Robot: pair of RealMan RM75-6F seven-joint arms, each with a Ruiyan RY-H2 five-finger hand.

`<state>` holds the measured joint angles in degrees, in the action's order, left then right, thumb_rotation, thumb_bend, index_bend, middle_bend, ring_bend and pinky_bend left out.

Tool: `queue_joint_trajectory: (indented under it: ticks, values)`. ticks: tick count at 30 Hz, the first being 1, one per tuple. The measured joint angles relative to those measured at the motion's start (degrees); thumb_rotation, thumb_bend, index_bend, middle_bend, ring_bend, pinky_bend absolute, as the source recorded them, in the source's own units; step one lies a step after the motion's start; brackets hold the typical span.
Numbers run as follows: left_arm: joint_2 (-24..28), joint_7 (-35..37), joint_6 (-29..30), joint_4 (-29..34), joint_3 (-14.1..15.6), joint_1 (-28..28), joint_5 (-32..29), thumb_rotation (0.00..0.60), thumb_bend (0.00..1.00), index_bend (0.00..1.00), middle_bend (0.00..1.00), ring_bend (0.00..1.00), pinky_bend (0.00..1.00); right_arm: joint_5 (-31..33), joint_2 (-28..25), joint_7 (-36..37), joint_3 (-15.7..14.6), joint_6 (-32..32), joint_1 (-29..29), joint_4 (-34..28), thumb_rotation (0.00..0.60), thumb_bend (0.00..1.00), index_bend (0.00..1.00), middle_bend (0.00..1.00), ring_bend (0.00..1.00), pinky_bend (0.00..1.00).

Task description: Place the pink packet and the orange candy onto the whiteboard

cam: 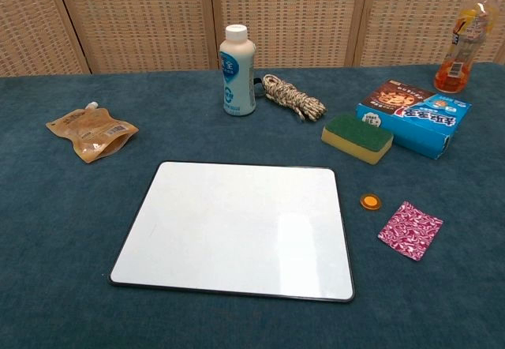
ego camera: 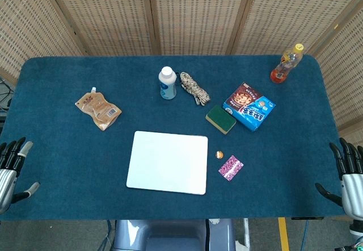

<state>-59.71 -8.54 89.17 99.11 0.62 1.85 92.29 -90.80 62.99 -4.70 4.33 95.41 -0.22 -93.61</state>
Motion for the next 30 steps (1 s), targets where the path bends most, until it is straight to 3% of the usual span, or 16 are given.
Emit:
queue_joint_trajectory:
  ticks: [9, 16, 21, 30]
  values:
    - [-0.29, 0.24, -0.3, -0.58, -0.21, 0.37, 0.1, 0.6, 0.03, 0.0, 0.0, 0.0, 0.0, -0.6, -0.93, 0.49, -0.56, -2.63, 0.98, -0.55, 0.6, 0.0, 0.0, 0.0, 0.0, 0.0]
    - [-0.94, -0.68, -1.77, -0.74, -1.1, 1.26, -1.6, 0.6, 0.04, 0.0, 0.0, 0.0, 0.0, -5.06, -1.9, 1.26, -0.85, -8.38, 6.0, 0.58, 0.6, 0.0, 0.05, 0.0, 0.0, 0.0]
    - [-1.31, -1.87, -2.97, -0.62, -1.71, 1.8, -3.47, 0.6, 0.04, 0.0, 0.0, 0.0, 0.0, -8.74, -2.2, 2.47, -1.25, -15.78, 11.85, 2.23, 0.6, 0.0, 0.15, 0.0, 0.0, 0.0]
    - [-2.21, -4.37, -4.75, -0.25, -2.73, 2.62, -6.57, 0.6, 0.04, 0.0, 0.0, 0.0, 0.0, -12.25, 0.12, 3.28, -2.46, -34.14, 24.59, 6.47, 0.6, 0.0, 0.2, 0.0, 0.0, 0.0]
